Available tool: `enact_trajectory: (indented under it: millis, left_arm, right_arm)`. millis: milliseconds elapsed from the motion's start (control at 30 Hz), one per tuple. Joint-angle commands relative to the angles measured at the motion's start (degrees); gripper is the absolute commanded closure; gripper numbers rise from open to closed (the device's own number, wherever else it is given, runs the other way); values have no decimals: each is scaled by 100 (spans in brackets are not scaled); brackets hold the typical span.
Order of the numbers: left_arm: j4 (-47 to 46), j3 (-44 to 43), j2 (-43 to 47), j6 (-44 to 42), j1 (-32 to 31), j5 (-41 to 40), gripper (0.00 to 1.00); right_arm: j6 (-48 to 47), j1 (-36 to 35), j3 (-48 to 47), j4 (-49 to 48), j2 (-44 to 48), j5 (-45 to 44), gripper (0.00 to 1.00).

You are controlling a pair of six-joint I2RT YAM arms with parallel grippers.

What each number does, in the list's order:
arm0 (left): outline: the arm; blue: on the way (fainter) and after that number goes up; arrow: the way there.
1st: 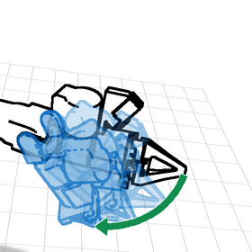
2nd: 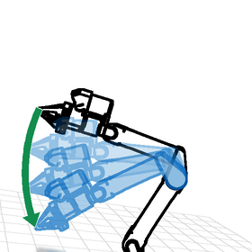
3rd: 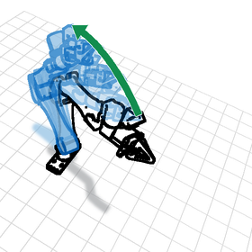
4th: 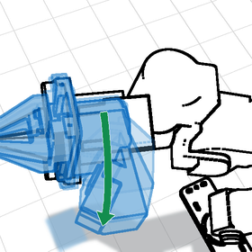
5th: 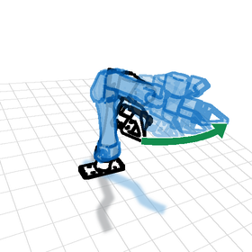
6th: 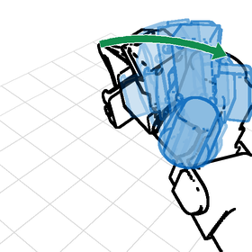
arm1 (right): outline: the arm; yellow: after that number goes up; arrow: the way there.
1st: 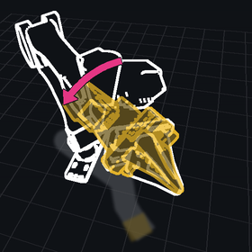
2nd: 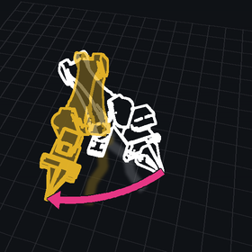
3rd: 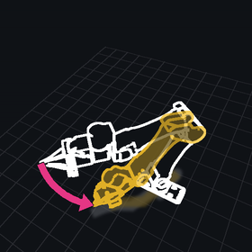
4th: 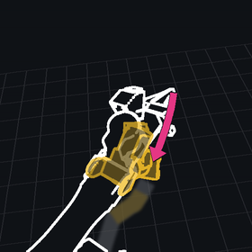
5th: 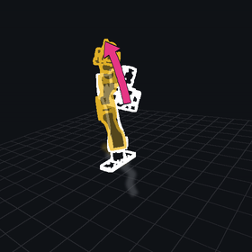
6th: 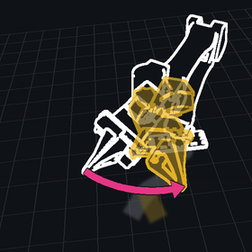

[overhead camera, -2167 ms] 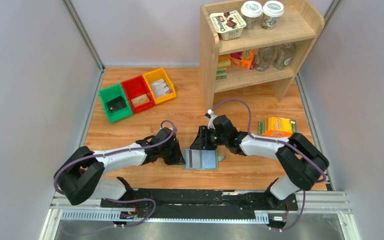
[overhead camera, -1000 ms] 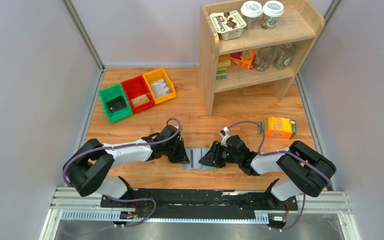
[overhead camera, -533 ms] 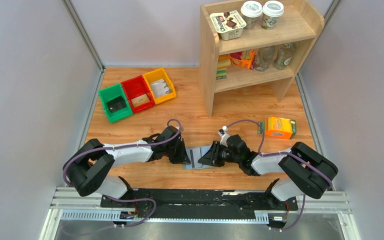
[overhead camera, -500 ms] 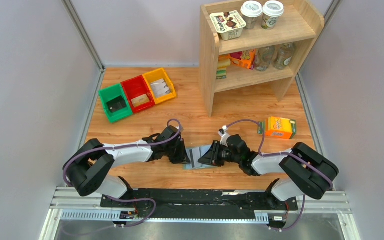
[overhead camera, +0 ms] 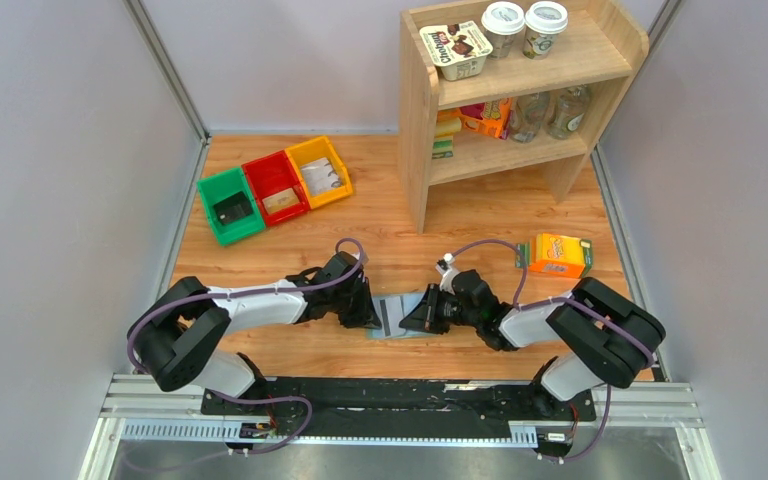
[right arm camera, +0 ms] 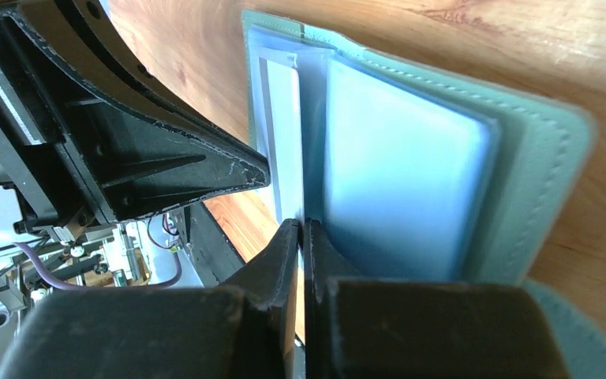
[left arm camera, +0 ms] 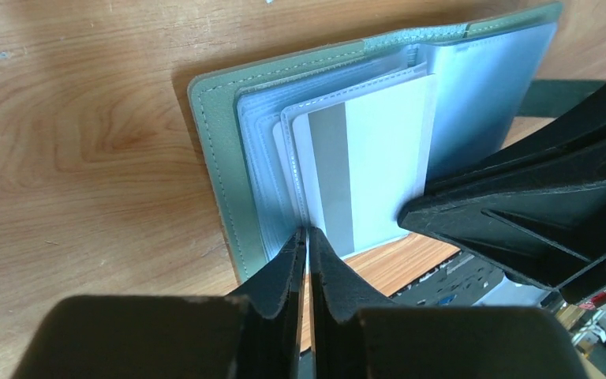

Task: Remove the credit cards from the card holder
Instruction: Remove the credit card from the card holder.

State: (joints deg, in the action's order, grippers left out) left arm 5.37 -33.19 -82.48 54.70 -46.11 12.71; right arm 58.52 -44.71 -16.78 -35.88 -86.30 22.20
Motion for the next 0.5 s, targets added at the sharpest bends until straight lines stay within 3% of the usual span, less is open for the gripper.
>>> enact_trajectory:
  millis: [0, 233, 467]
  left_arm:
    - [62, 75, -207, -65, -91, -199, 89]
    - [-150, 181, -366, 67, -91, -111, 94]
    - [-80, 208, -164, 76, -91, -278, 97]
  right_arm:
    - [-183, -38, -124, -474, 87, 233, 98]
    - [-473, 172, -89, 221, 544, 241, 100]
    - [-219, 471, 34, -120, 62, 662, 100]
